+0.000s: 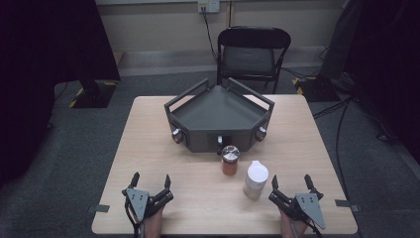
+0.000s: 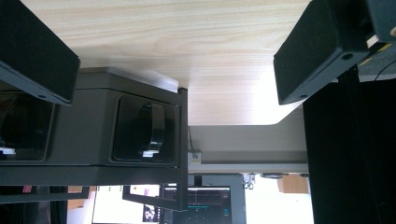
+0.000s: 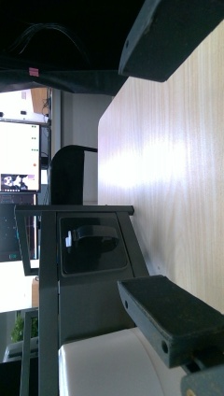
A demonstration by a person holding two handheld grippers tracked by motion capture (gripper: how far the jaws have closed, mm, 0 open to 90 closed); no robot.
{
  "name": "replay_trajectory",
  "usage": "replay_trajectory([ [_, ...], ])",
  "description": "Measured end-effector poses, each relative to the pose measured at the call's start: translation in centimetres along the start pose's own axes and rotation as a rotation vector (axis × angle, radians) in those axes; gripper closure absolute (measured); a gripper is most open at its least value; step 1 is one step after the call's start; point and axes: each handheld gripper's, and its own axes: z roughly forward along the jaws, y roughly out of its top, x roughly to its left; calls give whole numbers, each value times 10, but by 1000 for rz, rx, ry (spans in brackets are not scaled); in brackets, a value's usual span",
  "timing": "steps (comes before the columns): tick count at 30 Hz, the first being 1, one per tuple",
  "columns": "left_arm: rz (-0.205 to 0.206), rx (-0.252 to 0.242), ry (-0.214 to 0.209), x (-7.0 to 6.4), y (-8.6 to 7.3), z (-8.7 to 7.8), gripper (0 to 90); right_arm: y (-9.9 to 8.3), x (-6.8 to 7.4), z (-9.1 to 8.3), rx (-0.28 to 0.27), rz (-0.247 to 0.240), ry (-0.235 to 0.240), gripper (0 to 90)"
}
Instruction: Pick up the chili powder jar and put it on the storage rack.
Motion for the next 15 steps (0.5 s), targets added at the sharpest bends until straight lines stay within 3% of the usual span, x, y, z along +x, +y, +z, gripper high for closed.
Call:
replay_trajectory([
  [15,1,0,7,-1,0,0,0,0,0,0,1,3,-2,0],
])
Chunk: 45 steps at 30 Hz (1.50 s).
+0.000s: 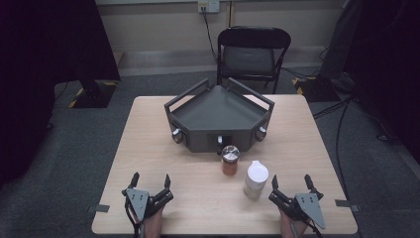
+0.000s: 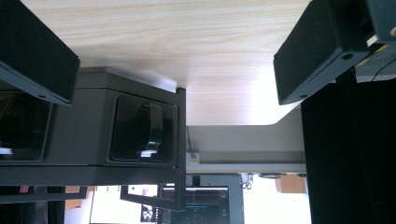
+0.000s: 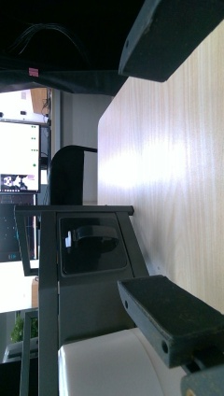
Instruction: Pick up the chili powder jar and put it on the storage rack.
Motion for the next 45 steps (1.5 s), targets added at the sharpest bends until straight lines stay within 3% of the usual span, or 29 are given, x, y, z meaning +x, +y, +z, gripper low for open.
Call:
replay_trajectory([
  [14,-3,3,-3,1,1,2,0,0,-1,0,0,0,3,0],
  [20,-20,8,-24,4,2,2,0,0,-1,0,-1,-1,4,0],
  [24,-51,17,-49,4,5,3,0,0,-1,0,-1,-2,4,0],
  [27,-48,11,-69,0,8,3,0,0,-1,0,-1,-2,4,0],
  [32,-82,15,-129,-2,17,7,0,0,-1,0,-1,-1,7,0],
  [39,-65,-1,-175,-8,26,11,0,0,-1,0,-2,-2,5,0],
  [45,-76,13,-208,-10,30,14,0,0,-1,0,-1,-2,6,0],
])
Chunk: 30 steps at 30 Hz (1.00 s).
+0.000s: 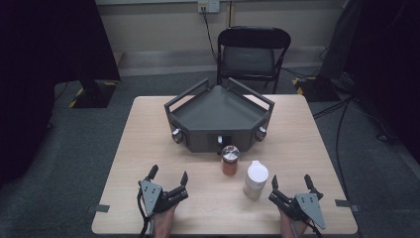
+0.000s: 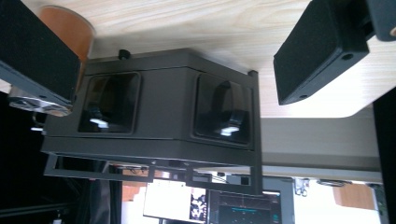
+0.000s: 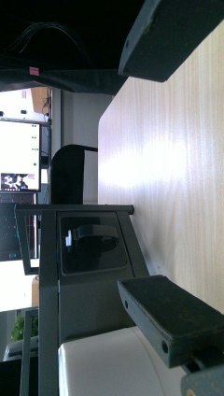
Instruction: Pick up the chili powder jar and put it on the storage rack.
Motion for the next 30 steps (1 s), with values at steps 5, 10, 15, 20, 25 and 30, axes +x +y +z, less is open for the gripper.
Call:
replay_trajectory([
  [5,-2,3,-22,-3,4,5,1,0,0,0,0,0,2,0],
  [10,-9,16,-55,-4,7,8,7,0,0,0,-1,-1,2,0],
  [15,-14,8,-86,-7,6,11,8,0,0,0,-3,-1,0,0],
  [20,-5,1,-110,-12,6,15,8,-1,0,0,-4,-1,0,0],
  [25,-12,1,-137,-15,6,20,8,-1,0,0,-4,-1,0,0],
  [30,-16,23,-169,-17,11,28,16,-1,0,0,-4,-1,0,0],
])
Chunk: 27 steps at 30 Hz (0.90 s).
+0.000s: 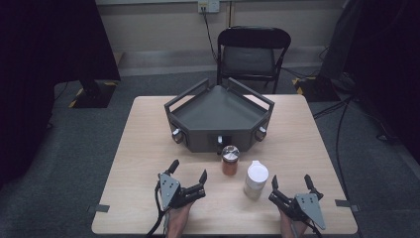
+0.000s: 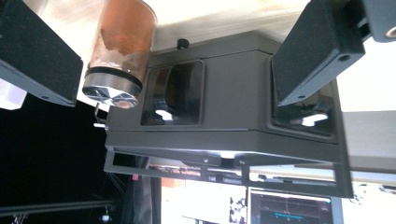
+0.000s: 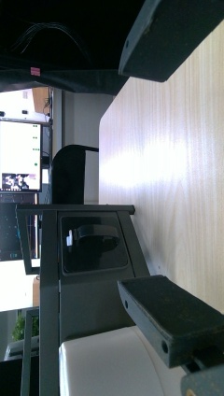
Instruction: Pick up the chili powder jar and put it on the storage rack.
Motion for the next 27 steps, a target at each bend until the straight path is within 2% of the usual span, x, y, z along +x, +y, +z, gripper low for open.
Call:
replay_trajectory([
  [15,11,-15,-64,-17,11,31,38,0,0,0,1,0,2,0],
  [17,6,-13,-57,-21,12,35,48,0,0,0,0,0,1,0],
  [27,33,22,-50,-37,18,60,74,1,0,0,3,4,-3,0],
])
